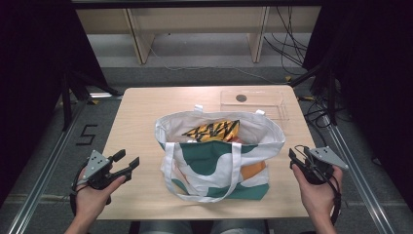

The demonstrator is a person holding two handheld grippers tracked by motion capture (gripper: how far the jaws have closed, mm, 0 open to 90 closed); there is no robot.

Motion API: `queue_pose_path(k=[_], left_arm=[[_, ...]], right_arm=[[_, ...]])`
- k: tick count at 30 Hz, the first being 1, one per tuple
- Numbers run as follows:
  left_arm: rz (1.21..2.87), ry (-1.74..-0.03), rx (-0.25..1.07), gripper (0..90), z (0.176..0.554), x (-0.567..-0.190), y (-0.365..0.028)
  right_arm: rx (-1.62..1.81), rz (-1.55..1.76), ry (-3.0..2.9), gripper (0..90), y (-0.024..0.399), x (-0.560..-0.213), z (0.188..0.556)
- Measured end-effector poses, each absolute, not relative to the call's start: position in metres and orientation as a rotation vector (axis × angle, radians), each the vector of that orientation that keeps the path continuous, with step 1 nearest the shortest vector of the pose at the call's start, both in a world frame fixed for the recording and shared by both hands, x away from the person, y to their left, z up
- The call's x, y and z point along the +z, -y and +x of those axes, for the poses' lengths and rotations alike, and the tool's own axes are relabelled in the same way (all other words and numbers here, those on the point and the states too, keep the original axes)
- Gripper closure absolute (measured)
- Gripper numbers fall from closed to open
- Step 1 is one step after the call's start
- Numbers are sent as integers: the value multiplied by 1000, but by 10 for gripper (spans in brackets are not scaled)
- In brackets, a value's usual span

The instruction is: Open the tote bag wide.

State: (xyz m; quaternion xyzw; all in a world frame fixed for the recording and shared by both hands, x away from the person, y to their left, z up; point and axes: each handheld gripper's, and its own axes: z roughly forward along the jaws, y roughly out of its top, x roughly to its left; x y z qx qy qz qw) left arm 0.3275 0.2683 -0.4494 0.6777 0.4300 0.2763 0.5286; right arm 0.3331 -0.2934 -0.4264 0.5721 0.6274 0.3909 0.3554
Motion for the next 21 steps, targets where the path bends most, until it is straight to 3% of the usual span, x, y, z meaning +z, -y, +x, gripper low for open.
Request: queue_pose_path(k=[21], left_arm=[[1540,-852,546,388,325,-408,-223]], right_arm=[[1014,1467,-1618,484,298,-428,336]])
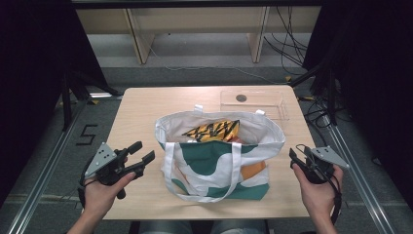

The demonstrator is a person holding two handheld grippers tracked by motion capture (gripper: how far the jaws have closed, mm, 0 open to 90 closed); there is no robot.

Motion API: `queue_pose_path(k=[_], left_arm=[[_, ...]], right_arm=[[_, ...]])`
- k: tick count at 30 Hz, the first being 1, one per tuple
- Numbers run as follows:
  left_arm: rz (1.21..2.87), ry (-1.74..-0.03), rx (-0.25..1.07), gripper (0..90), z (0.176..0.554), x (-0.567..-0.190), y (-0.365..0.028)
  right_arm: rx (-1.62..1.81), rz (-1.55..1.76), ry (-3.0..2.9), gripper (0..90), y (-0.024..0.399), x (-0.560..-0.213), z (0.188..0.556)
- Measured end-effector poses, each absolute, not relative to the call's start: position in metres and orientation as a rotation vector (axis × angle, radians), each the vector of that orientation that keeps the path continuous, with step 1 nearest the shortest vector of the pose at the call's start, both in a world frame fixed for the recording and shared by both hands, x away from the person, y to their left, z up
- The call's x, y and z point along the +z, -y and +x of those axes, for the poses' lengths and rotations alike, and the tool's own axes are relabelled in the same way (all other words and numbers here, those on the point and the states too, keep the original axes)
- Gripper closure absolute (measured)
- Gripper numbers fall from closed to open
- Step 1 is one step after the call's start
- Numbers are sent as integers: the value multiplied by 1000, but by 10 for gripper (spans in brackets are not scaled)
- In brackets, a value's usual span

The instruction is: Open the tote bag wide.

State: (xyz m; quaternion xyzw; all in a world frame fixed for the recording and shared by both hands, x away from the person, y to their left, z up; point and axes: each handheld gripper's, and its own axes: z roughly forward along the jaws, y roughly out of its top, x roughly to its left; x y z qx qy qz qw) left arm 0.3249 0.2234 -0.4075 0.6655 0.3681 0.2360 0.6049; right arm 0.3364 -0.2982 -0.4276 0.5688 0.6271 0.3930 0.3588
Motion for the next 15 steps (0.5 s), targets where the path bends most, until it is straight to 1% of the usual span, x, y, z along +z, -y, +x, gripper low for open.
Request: queue_pose_path(k=[3,5,9,15], left_arm=[[1559,-836,544,388,324,-403,-215],[1572,-815,537,389,324,-400,-210],[1581,-784,535,400,324,-395,-203],[1580,-789,482,400,322,-395,-192]], right_arm=[[1011,1449,-1623,484,300,-427,337],[1038,1499,-1598,484,296,-427,335],[1024,1450,-1624,483,299,-429,338],[1016,1482,-1605,483,298,-428,336]])
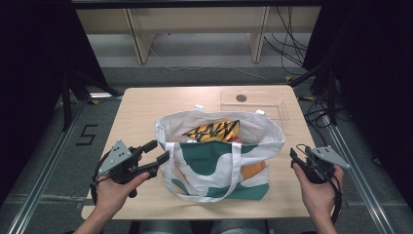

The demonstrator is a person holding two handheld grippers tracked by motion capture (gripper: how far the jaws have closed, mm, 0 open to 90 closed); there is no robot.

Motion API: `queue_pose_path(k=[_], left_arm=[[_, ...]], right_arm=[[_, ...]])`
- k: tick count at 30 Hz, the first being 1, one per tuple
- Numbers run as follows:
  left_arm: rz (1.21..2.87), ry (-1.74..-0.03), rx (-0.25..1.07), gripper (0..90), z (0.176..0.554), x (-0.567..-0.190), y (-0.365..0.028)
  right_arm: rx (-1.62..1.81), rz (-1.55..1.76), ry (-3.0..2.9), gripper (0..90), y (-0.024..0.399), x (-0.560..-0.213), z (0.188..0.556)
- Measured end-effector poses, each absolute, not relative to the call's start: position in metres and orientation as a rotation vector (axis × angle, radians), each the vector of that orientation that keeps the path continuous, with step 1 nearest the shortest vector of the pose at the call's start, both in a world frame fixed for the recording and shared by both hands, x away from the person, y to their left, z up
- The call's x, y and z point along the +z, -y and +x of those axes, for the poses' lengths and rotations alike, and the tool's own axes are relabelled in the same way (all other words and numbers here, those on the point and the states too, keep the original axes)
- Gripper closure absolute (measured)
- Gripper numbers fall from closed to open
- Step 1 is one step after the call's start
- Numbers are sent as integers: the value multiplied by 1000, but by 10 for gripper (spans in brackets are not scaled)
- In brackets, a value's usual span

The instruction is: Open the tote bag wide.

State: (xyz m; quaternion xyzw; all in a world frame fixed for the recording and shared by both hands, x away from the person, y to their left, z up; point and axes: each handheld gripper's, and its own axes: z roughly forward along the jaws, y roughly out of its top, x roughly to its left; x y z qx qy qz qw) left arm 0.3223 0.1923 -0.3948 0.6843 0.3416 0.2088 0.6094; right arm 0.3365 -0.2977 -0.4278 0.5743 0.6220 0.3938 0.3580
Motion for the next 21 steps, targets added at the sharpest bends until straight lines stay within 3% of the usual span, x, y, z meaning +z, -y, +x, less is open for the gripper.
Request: queue_pose_path(k=[11,21], left_arm=[[1629,-792,460,406,311,-402,-181],[1680,-795,423,497,313,-411,-171]], right_arm=[[1013,1486,-1607,481,298,-428,336],[1014,1476,-1591,482,297,-425,336]])
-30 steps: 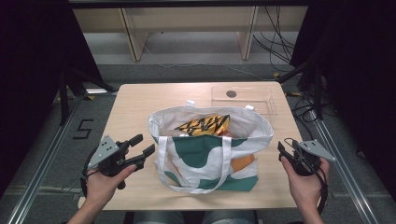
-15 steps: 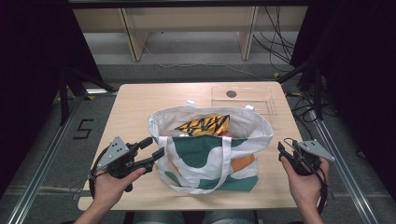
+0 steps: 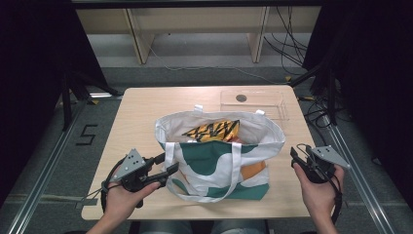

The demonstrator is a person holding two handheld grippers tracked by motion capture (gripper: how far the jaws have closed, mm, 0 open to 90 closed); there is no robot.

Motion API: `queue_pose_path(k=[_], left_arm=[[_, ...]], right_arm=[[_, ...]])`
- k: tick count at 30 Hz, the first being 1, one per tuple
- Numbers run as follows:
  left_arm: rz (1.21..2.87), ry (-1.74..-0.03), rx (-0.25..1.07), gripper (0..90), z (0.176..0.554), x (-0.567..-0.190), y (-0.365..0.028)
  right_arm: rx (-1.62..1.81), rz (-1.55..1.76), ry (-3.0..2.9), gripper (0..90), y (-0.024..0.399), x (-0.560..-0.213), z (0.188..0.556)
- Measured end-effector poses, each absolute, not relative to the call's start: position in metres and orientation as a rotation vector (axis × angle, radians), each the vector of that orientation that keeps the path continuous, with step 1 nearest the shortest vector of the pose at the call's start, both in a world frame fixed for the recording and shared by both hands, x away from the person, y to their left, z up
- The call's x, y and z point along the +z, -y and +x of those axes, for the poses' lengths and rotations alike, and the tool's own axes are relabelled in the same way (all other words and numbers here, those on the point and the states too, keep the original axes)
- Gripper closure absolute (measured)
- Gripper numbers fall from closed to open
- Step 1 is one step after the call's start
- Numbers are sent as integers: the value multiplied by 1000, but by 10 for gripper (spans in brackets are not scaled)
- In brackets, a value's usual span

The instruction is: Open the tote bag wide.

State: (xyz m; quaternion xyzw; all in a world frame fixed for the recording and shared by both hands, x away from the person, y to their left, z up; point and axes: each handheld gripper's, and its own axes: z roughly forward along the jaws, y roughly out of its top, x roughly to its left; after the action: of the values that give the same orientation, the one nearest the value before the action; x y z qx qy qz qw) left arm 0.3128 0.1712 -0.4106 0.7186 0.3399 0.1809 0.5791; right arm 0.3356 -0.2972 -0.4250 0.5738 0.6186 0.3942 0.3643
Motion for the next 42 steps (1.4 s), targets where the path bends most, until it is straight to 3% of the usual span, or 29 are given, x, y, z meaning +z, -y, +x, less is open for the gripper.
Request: queue_pose_path(k=[4,8,15,23,32,42], left_arm=[[1688,-800,429,537,313,-409,-168],[1693,-819,461,455,308,-405,-172],[1629,-784,518,459,298,-379,-188],[1661,-667,544,461,318,-352,-157],[1758,-590,526,444,337,-352,-123],[1792,-580,505,466,347,-357,-111]], right_arm=[[1014,1449,-1604,481,299,-425,337],[1025,1442,-1606,481,299,-425,337],[1016,1442,-1611,481,301,-426,336],[1021,1449,-1606,481,302,-425,336],[1025,1502,-1594,480,300,-427,335],[1032,1510,-1594,477,300,-427,335]])
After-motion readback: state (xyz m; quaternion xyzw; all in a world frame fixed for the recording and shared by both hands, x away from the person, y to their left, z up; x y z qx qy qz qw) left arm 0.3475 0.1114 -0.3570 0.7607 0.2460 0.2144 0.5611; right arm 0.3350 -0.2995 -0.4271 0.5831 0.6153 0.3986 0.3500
